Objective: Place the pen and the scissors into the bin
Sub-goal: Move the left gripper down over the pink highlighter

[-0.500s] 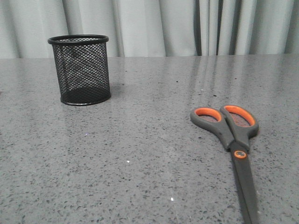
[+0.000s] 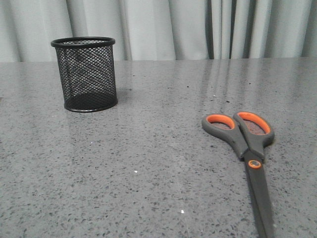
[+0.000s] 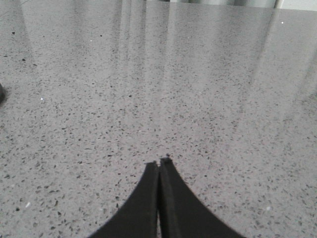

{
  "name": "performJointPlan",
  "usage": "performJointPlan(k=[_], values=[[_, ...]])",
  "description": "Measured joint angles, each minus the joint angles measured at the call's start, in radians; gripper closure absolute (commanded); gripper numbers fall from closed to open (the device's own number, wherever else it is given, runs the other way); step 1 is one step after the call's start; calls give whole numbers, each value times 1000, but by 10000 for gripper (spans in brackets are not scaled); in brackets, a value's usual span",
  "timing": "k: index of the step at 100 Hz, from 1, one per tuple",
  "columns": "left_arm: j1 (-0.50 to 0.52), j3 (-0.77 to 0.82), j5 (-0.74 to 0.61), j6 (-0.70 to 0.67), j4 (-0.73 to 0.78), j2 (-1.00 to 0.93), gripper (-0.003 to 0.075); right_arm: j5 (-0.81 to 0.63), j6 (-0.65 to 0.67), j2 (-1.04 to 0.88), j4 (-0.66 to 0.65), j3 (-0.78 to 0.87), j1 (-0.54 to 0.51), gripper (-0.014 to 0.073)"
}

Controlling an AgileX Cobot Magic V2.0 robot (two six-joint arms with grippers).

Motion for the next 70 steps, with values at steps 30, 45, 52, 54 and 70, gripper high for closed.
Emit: performJointPlan(k=[30, 45, 52, 54, 70], values=[[0, 0, 0, 0, 0, 0, 739, -4, 0, 0, -13, 0, 0, 663], [0, 0, 0, 0, 0, 0, 739, -142, 0, 0, -74, 0, 0, 663], [0, 0, 0, 0, 2, 0, 739, -277, 0, 0, -80, 0, 0, 663], [0, 0, 0, 0, 2, 0, 739, -318, 0, 0, -83, 0, 0, 663], [0, 0, -49, 0, -12, 0, 739, -537, 91, 0, -74, 0, 0, 663]])
